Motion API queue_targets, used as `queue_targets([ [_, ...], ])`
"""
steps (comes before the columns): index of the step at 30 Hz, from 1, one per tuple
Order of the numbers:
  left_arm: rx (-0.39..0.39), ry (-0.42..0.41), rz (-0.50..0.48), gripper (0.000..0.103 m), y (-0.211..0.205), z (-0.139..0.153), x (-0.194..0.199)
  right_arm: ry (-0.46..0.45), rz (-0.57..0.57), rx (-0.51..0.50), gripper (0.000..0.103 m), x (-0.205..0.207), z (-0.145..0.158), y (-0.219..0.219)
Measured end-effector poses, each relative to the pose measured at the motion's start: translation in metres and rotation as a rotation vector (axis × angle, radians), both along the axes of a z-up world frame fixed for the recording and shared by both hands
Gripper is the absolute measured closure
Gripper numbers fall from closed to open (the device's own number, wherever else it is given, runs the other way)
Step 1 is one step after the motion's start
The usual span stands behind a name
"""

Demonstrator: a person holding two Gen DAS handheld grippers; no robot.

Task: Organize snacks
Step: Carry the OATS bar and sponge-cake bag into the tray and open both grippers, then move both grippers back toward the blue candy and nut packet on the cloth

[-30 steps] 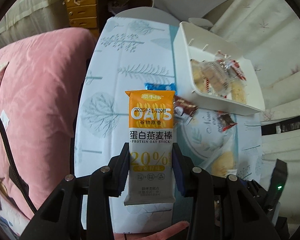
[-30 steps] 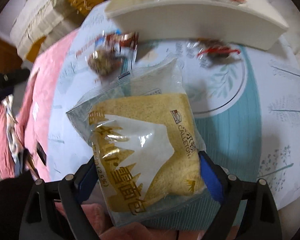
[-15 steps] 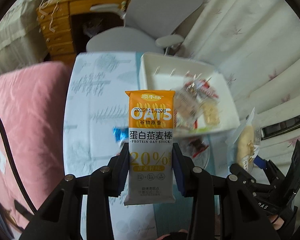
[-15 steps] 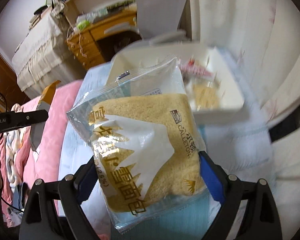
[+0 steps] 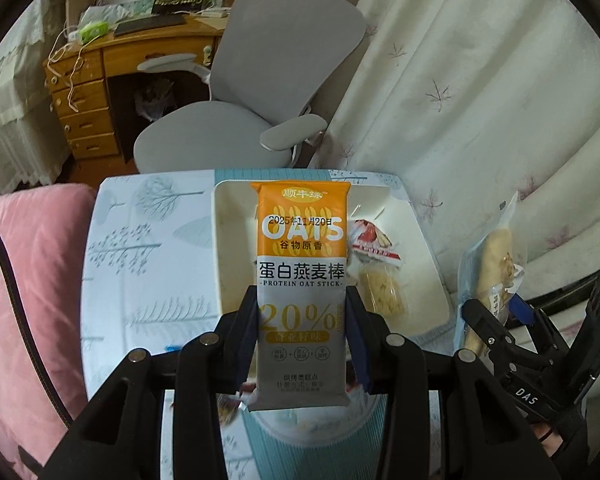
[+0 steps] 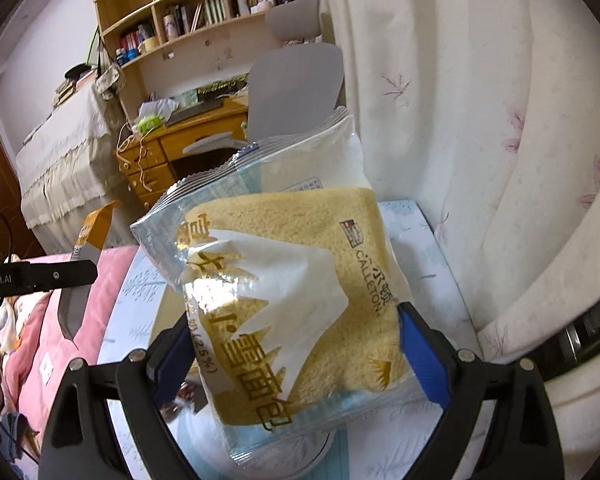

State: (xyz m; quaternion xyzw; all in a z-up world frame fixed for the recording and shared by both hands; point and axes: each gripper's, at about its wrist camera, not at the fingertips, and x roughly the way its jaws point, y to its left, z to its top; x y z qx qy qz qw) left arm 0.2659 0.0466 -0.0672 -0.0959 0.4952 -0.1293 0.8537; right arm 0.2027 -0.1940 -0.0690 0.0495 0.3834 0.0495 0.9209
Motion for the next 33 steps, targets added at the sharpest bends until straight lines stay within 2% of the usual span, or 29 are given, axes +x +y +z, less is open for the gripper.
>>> queue_targets([
  [5,-0.031,0.013,0.033,0.062,-0.026,-0.031,0.019,-0.001,-0.005,0.041,0.008,0.024,-0.026,-0.023],
  [6,-0.037,0.025,0.052,0.059,-0.029,-0.037,0.022,0.031,0.007,0.034,0.008,0.034,-0.036,-0.026],
  [8,-0.053,0.056,0.081,0.044,-0.036,-0.050,0.028,0.088,0.026,0.027,0.007,0.048,-0.051,-0.029],
  [12,-0.039,0.122,0.099,0.039,-0.045,-0.069,0.034,0.177,0.042,0.016,0.007,0.065,-0.079,-0.038],
  [16,-0.014,0.166,0.124,0.035,-0.046,-0.075,0.032,0.153,0.094,-0.034,0.007,0.069,-0.078,-0.037],
  [21,0.018,0.173,0.142,0.034,-0.038,-0.070,0.023,0.159,0.113,0.001,0.007,0.068,-0.076,-0.039],
  [26,0.033,0.178,0.152,0.033,-0.024,-0.070,0.010,0.149,0.077,0.081,0.007,0.060,-0.074,-0.045],
  [33,-0.013,0.184,0.133,0.031,0.001,-0.067,-0.013,0.129,0.009,0.098,0.007,0.037,-0.070,-0.042],
])
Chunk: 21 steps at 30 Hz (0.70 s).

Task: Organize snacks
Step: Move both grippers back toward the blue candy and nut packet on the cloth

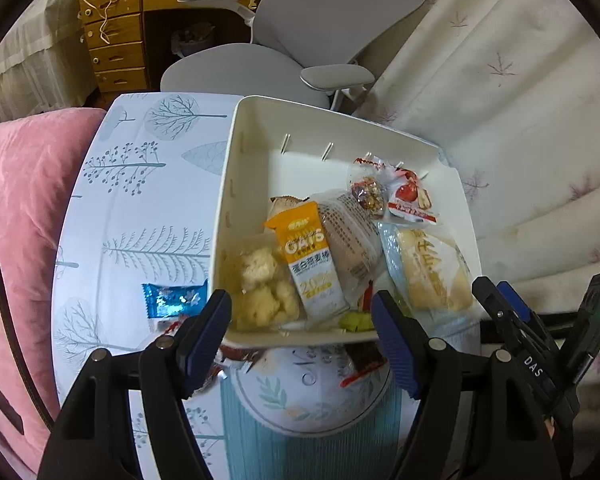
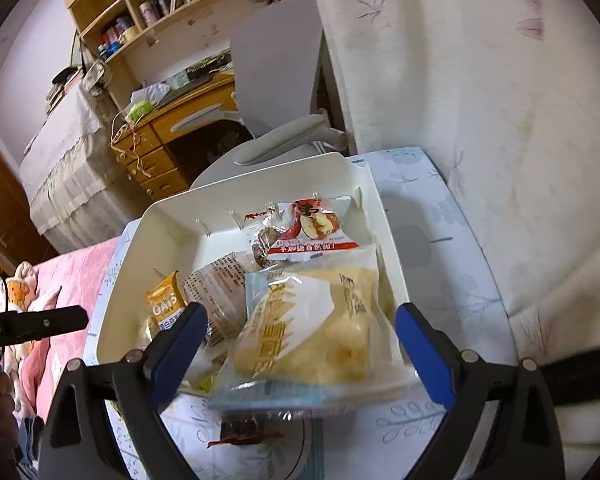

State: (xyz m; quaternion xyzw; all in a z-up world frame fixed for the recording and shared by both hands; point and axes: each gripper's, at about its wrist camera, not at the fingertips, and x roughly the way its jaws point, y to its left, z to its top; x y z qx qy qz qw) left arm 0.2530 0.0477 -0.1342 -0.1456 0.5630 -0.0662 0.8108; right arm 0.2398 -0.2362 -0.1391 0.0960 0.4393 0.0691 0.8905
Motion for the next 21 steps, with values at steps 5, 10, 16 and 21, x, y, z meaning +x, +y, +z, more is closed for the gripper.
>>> queue_targets([
  [5,-0.039,-0.026,-0.056,0.030,0.023,0.009,-0.014,-0.021,-0.065,-0.048,0.007,-0.025,0.013,0.013],
  [10,-0.067,-0.054,-0.115,0.028,0.059,0.026,-0.035,-0.073,-0.141,-0.093,0.007,-0.057,0.040,0.034],
  [16,-0.049,-0.080,-0.168,0.025,0.105,0.039,-0.056,-0.080,-0.205,-0.105,0.007,-0.091,0.051,0.073],
  [21,-0.014,-0.082,-0.211,0.025,0.135,0.039,-0.062,-0.068,-0.233,-0.059,0.007,-0.110,0.044,0.106],
])
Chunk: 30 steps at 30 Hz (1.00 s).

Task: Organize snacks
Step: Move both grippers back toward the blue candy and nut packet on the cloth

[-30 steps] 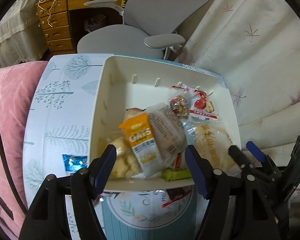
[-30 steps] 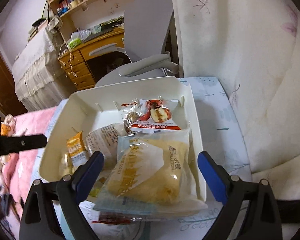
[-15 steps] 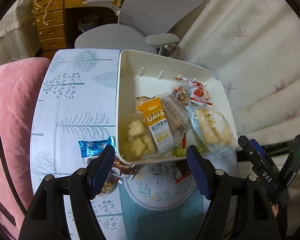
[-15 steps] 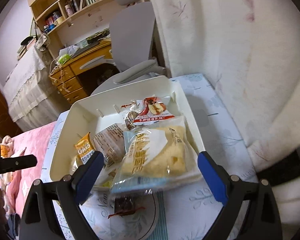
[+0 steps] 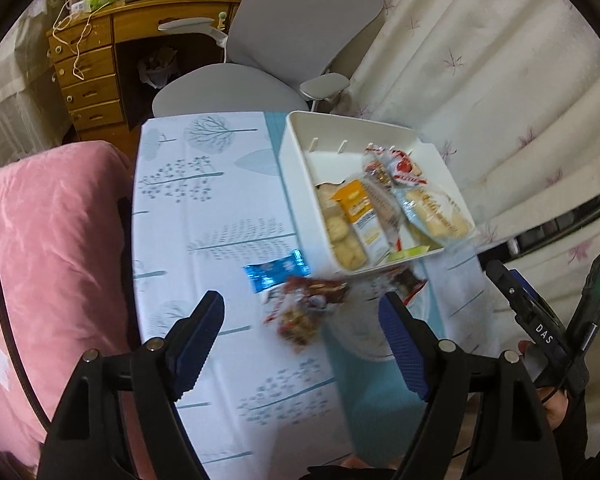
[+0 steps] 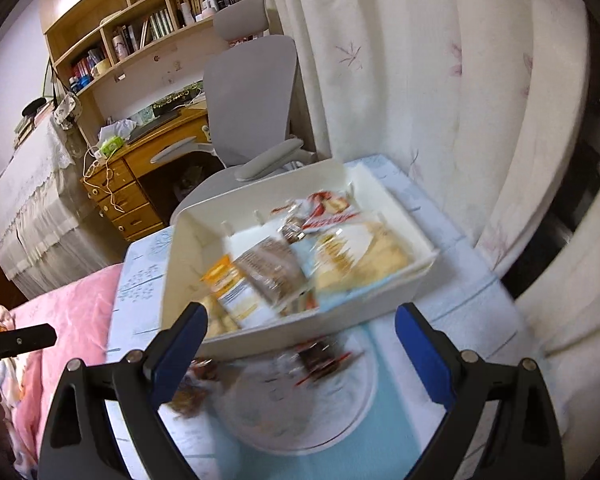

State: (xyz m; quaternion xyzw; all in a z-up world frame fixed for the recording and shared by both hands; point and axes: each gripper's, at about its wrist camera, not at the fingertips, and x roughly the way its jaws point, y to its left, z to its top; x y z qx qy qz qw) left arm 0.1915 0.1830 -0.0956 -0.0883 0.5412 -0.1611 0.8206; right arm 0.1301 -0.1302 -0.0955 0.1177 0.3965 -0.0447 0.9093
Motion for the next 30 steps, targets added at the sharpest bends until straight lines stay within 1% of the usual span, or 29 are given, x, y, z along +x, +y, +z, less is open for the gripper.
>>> queue_targets([
  [3,0.027,-0.002,-0.029,0.025,0.013,-0.005,0.004,0.014,-0.007,0.012,0.007,-0.007,-0.010,0.021],
  [8,0.075,-0.009,-0.101,0.025,0.020,-0.020,0.018,0.043,0.013,-0.012,0.007,-0.016,-0.023,0.054],
  [12,0.070,0.017,-0.144,0.025,0.019,-0.039,0.036,0.063,0.043,-0.010,0.007,-0.024,-0.034,0.076],
  [18,0.087,0.048,-0.220,0.025,0.008,-0.070,0.058,0.077,0.099,-0.048,0.007,-0.032,-0.050,0.110],
  [21,0.095,0.073,-0.259,0.025,0.000,-0.087,0.067,0.091,0.158,-0.058,0.008,-0.031,-0.062,0.129],
  [25,0.117,0.088,-0.290,0.025,-0.011,-0.107,0.077,0.090,0.255,-0.126,0.009,-0.026,-0.078,0.157],
  [26,0.121,0.089,-0.298,0.025,-0.013,-0.112,0.080,0.096,0.284,-0.150,0.010,-0.023,-0.085,0.165],
  [30,0.148,0.107,-0.329,0.025,-0.024,-0.132,0.090,0.121,0.349,-0.189,0.017,-0.013,-0.109,0.181],
])
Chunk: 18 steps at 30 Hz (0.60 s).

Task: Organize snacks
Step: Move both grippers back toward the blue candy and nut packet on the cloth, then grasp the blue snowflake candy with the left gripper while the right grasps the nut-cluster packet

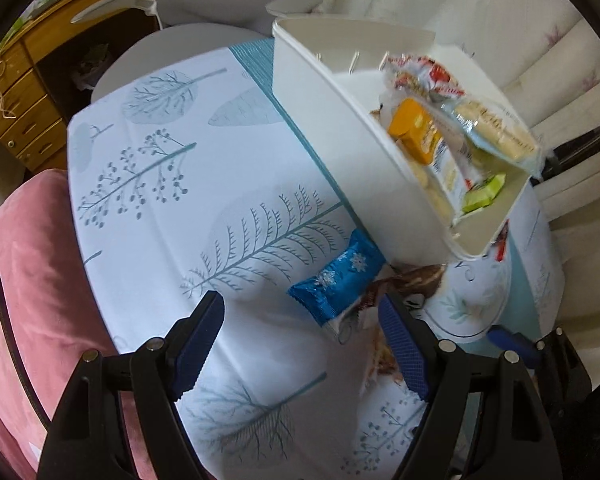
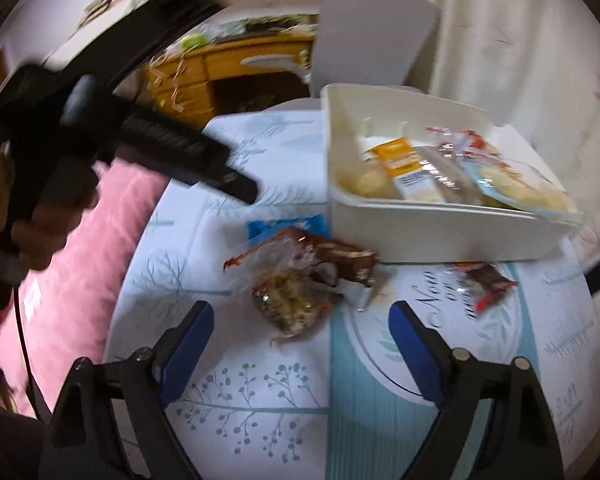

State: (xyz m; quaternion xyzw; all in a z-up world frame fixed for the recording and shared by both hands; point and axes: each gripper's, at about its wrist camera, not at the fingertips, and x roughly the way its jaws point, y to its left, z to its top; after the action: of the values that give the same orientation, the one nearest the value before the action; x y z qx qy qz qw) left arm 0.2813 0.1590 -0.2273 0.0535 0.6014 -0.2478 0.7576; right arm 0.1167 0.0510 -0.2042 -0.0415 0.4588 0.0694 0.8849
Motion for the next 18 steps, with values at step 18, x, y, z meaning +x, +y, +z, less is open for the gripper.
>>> queue_targets([
  [18,0.071,0.081,-0.128,0.025,-0.036,-0.042,0.017,0.088,0.043,-0.105,0.056,0.030,-0.045,0.017],
])
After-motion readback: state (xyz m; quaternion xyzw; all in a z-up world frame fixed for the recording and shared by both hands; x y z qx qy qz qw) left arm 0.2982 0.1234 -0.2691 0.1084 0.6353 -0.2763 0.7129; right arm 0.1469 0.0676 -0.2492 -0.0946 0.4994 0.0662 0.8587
